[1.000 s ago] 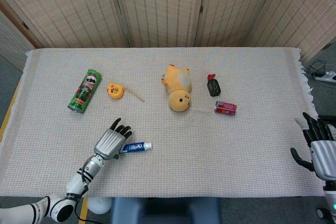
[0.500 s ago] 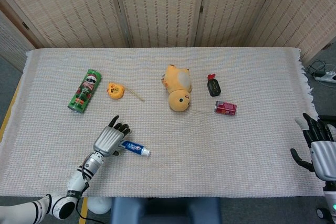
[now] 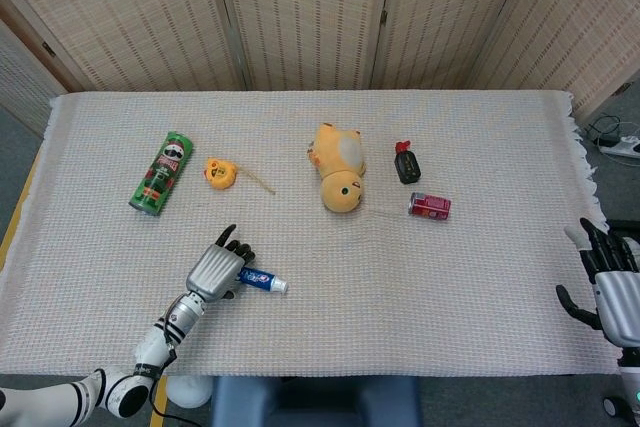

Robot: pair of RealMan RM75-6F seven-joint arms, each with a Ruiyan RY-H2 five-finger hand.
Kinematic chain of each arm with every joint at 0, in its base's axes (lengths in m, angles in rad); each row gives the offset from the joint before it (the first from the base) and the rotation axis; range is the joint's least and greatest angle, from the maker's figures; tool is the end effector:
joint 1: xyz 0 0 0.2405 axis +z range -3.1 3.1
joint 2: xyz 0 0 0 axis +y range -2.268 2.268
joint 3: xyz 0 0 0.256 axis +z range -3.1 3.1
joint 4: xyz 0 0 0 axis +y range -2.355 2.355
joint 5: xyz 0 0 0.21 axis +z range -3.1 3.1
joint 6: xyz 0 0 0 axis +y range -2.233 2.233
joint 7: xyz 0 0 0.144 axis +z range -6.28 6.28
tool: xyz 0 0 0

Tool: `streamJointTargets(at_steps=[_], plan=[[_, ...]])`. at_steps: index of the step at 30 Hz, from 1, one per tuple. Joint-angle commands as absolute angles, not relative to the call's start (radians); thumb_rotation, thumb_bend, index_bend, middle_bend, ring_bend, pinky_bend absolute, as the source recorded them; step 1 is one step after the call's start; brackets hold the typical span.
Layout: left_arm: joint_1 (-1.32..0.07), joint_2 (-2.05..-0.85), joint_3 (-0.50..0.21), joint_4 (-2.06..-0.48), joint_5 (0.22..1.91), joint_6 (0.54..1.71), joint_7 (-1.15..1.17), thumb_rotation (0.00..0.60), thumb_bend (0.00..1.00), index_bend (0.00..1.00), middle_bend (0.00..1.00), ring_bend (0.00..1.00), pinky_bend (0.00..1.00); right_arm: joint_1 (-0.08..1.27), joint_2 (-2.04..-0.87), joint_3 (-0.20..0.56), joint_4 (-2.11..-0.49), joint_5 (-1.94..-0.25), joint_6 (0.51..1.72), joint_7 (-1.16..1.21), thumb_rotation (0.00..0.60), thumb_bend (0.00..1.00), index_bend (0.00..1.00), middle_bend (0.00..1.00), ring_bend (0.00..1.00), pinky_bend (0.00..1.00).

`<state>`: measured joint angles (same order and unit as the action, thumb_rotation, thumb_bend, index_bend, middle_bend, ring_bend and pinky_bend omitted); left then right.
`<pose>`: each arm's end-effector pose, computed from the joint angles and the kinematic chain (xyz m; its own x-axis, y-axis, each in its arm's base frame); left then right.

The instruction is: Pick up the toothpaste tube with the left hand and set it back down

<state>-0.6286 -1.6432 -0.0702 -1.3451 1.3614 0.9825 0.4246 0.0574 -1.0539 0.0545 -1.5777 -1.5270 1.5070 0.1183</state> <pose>-0.1826 0.3013 -0.0519 0.6421 0.1906 0.7426 0.7106 -0.5116 -0.4831 -0.3216 -0.1740 0.1859 0.3789 0.0177 0.9253 -0.9253 -0.0090 0.3791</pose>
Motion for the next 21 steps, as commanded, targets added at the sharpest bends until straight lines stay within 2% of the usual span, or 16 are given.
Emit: streamJointTargets(at_steps=[1,8,12,14,16,21], plan=[[-0.630,-1.650,-0.067,-1.336,1.363,0.984,0.418,0.600,0.36,0.40,0.35,0.31,0.08,0.058,-1.053,0.055,-1.578,-1.527,1.507,0.118,0.600,0.41,0.00,0.00,0.06,0.00],[-0.632,-1.665,-0.060,-1.300,1.381,0.995,0.391,0.600,0.39,0.46,0.43,0.36,0.11,0.059,-1.053,0.055,-1.579,-1.526,1.503,0.116,0.600,0.42,0.00,0.00,0.07,0.00],[-0.636,-1.677,-0.054,-1.262,1.407,1.002,0.327,0.600,0.44,0.54,0.51,0.42,0.15,0.059,-1.055,0.056,-1.579,-1.527,1.504,0.115,0.600,0.41,0.00,0.00,0.07,0.00],[-0.640,-1.679,-0.051,-1.240,1.426,1.001,0.259,0.600,0.48,0.59,0.56,0.47,0.21,0.059,-1.055,0.056,-1.579,-1.529,1.504,0.113,0.600,0.41,0.00,0.00,0.07,0.00],[-0.640,-1.678,-0.050,-1.220,1.456,1.022,0.180,0.600,0.54,0.65,0.61,0.54,0.31,0.061,-1.055,0.056,-1.579,-1.535,1.504,0.113,0.600,0.41,0.00,0.00,0.07,0.00],[-0.639,-1.672,-0.046,-1.153,1.571,1.148,-0.078,0.600,0.71,0.77,0.72,0.66,0.51,0.083,-1.044,0.047,-1.589,-1.600,1.507,0.125,0.600,0.41,0.00,0.00,0.12,0.02]])
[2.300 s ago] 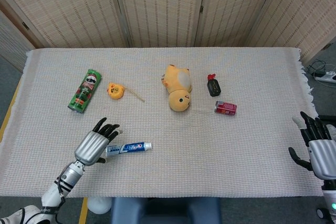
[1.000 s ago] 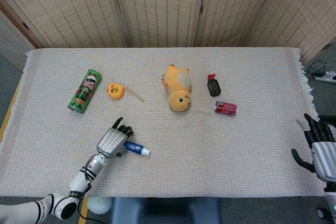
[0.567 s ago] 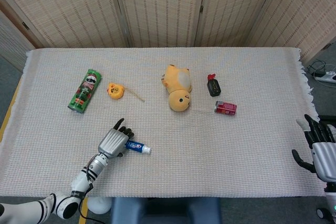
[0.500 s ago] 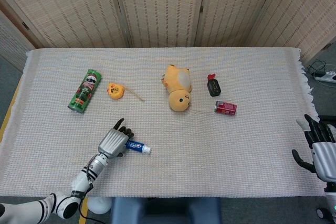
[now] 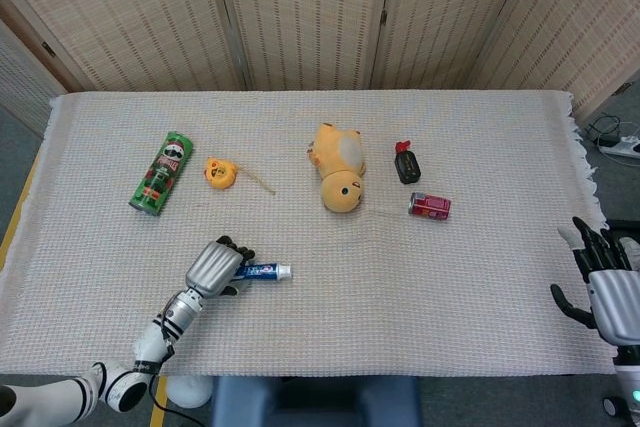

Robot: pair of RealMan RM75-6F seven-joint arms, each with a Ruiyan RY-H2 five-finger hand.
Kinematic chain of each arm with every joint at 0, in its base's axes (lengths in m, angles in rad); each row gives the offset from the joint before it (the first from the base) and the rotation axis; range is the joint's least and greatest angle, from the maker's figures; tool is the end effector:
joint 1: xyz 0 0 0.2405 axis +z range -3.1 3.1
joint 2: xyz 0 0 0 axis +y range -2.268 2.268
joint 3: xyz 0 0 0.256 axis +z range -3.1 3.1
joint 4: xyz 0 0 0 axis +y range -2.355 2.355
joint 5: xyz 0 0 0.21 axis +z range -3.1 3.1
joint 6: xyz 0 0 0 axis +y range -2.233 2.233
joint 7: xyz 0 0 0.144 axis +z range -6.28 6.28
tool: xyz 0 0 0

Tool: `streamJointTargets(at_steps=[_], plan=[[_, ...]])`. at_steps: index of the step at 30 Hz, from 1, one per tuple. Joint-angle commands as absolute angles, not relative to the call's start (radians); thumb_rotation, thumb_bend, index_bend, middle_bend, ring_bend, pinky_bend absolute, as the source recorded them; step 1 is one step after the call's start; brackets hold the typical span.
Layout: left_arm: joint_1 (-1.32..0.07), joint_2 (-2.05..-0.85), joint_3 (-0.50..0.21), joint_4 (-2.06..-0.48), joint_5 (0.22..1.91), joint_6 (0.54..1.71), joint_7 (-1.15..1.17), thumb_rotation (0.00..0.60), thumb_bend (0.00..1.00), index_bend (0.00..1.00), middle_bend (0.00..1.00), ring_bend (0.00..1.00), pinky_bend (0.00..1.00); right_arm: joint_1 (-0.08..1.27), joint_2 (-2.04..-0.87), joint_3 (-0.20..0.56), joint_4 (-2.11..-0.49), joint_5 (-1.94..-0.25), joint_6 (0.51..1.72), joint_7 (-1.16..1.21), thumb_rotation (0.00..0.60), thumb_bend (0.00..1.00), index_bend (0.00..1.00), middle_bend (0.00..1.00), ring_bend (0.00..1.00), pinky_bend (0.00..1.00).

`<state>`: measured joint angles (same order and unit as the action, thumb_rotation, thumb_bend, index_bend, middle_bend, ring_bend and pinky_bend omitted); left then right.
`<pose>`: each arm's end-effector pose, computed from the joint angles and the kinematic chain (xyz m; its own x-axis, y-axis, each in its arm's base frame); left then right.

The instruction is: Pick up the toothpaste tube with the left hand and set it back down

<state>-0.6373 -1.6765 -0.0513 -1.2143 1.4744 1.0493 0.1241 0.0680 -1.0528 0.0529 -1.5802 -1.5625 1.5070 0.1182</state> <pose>-0.1889 0.3109 -0.0498 0.5041 0.2033 0.8394 0.7859 -0.5109 -0.3482 -0.3150 -0.1769 0.1833 0.3799 0.0159 0.9249 -0.9234 -0.0538 0.3801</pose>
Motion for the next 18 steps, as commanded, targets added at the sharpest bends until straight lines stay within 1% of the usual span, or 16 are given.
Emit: streamJointTargets(at_steps=[1,4,7,12,18], plan=[[-0.641,-1.665,-0.049,-1.151,1.585,1.168,-0.119,0.600,0.72,0.78,0.73,0.67,0.54,0.090,-1.040,0.047,-1.595,-1.612,1.504,0.122,0.600,0.41,0.00,0.00,0.12,0.03],[-0.651,-1.637,-0.066,-1.164,1.616,1.222,-0.202,0.600,0.76,0.78,0.74,0.68,0.56,0.118,-1.030,0.052,-1.626,-1.645,1.491,0.107,0.600,0.41,0.00,0.00,0.12,0.03],[-0.668,-1.587,-0.092,-1.233,1.621,1.234,-0.219,0.600,0.76,0.78,0.74,0.68,0.56,0.156,-1.019,0.061,-1.669,-1.678,1.464,0.082,0.600,0.42,0.00,0.00,0.11,0.03],[-0.701,-1.492,-0.137,-1.408,1.602,1.205,-0.200,0.600,0.76,0.78,0.74,0.68,0.56,0.225,-1.035,0.096,-1.755,-1.726,1.432,0.001,0.600,0.41,0.00,0.01,0.11,0.04],[-0.733,-1.433,-0.177,-1.547,1.552,1.147,-0.131,0.600,0.76,0.78,0.74,0.70,0.56,0.310,-1.066,0.140,-1.840,-1.714,1.353,-0.051,0.600,0.41,0.00,0.02,0.11,0.04]])
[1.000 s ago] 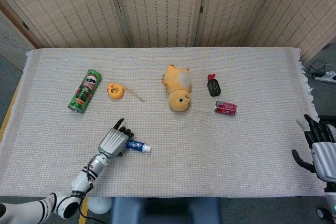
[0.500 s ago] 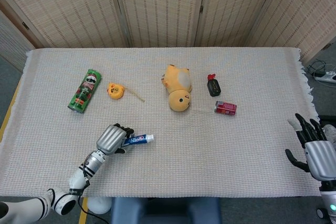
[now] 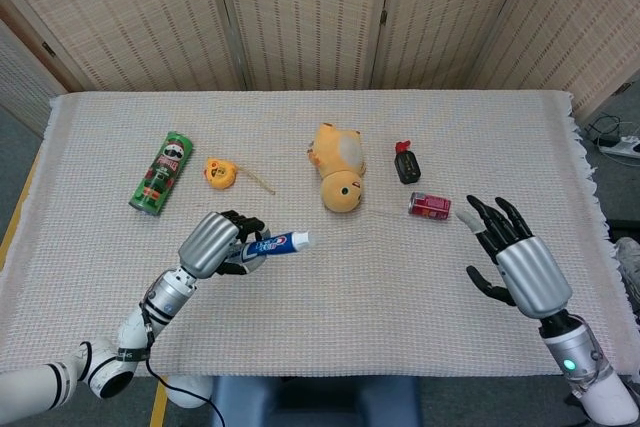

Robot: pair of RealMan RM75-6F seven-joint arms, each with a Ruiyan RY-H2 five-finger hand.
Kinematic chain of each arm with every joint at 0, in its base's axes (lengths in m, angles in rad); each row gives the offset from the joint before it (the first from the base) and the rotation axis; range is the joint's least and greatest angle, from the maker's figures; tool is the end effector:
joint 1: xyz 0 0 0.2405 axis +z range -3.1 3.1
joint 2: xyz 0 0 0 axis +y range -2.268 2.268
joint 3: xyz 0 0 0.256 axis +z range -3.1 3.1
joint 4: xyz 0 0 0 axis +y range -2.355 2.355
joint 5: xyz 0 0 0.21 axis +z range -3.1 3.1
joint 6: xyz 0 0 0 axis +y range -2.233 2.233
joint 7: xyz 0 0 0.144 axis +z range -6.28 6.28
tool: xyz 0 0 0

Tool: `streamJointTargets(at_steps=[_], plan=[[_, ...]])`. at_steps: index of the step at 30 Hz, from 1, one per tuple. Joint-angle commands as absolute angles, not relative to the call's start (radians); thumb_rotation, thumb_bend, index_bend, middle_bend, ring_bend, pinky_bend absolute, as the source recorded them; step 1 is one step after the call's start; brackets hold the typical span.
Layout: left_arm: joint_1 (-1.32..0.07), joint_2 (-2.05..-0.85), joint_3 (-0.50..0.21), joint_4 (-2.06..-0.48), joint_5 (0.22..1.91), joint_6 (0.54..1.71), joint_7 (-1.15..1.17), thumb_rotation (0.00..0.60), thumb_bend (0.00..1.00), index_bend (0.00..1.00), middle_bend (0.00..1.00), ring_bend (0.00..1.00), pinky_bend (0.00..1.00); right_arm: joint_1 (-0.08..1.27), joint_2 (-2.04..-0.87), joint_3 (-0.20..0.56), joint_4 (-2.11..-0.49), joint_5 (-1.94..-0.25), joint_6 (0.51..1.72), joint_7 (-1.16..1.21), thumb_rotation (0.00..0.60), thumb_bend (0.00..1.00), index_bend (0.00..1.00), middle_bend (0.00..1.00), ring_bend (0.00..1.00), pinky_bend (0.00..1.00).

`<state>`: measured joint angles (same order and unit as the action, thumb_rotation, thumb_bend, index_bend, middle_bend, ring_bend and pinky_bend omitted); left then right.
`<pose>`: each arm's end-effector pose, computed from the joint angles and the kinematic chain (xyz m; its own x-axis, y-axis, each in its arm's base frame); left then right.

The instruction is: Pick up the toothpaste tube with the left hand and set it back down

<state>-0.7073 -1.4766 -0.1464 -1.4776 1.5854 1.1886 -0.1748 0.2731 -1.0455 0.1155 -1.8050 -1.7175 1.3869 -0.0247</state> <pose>-0.1172 0.3245 0.0273 0.1567 0.1697 0.9730 0.7853 -0.6188 -0.0185 -0.2065 -0.2292 0.1518 0.3430 0.0291 0.9389 -0.8491 -0.4178 0.3231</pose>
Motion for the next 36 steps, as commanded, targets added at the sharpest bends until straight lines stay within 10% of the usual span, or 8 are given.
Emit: streamJointTargets(at_steps=[1,36], plan=[[-0.738,-1.428,-0.181,-1.563,1.542,1.137,-0.118,0.600,0.76,0.78,0.74,0.70,0.56,0.322,-1.075,0.147,-1.849,-1.709,1.345,-0.052,0.600,0.41,0.00,0.02,0.12,0.04],[-0.774,-1.457,-0.210,-1.740,1.445,1.116,0.090,0.600,0.76,0.78,0.75,0.71,0.56,0.586,-1.344,0.236,-1.873,-1.565,1.171,-0.262,0.600,0.41,0.00,0.07,0.11,0.04]])
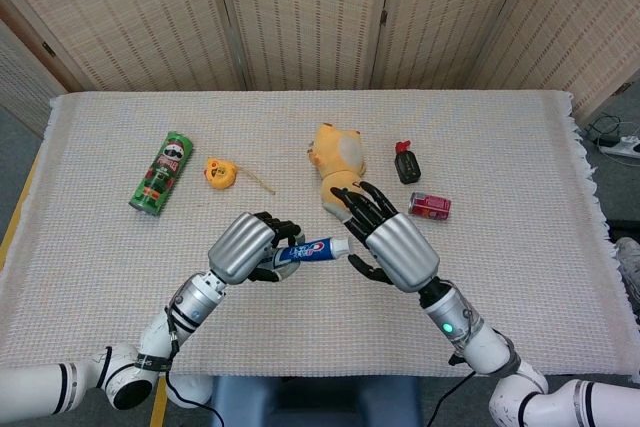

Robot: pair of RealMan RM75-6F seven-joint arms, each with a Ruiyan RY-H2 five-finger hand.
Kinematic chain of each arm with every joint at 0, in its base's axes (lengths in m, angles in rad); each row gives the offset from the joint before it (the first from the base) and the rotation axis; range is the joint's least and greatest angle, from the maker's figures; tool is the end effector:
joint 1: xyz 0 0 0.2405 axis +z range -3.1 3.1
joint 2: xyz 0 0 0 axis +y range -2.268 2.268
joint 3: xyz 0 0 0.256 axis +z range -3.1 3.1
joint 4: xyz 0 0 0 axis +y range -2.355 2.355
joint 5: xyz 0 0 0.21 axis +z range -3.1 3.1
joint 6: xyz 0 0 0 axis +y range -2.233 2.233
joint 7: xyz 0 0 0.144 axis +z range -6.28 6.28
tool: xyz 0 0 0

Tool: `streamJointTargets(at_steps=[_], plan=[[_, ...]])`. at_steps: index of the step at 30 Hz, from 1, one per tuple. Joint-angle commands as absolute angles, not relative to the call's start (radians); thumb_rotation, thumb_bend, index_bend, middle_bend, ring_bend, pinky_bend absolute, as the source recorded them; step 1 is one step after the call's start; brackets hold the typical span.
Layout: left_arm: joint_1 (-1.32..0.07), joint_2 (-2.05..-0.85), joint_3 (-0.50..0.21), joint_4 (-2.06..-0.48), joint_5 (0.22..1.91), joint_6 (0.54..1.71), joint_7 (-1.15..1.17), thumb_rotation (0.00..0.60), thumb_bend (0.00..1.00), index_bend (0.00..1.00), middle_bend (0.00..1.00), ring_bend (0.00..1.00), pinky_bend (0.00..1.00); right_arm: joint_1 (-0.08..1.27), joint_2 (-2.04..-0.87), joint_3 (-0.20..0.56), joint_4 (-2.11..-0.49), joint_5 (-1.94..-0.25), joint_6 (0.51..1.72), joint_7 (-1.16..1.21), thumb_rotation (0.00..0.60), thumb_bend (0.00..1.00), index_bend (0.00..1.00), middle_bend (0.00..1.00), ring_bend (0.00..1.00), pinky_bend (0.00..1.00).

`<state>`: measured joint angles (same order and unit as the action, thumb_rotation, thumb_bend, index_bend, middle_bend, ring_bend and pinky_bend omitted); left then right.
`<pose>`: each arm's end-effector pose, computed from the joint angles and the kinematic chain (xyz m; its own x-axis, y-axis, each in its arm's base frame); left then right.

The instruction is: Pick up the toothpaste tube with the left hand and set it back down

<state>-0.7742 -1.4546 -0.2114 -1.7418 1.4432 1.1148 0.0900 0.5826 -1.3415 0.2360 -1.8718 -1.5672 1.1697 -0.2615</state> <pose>-0.0525 0.3066 0.0290 0.1700 0.1840 0.9681 0.7600 -0.6498 -0.0099 -0.0818 -0.2795 0.0702 0.2561 -0.0123 0.9666 -0.7547 -0.6273 0.1920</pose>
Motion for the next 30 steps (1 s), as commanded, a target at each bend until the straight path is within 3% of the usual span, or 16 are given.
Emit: streamJointTargets(at_steps=[1,30], plan=[[-0.774,-1.458,-0.210,-1.738,1.445,1.117,0.091,0.600,0.76,0.78,0.75,0.71,0.56,0.588,-1.345,0.235,-1.873,-1.564,1.171,-0.264,0.600,0.41,0.00,0.07,0.11,0.04],[-0.764,-1.478,-0.185,-1.724,1.503,1.164,0.139,0.600,0.76,0.83,0.78,0.73,0.56,0.623,-1.366,0.239,-1.850,-1.528,1.204,-0.299,0.600,0.41,0.00,0.08,0.12,0.04]])
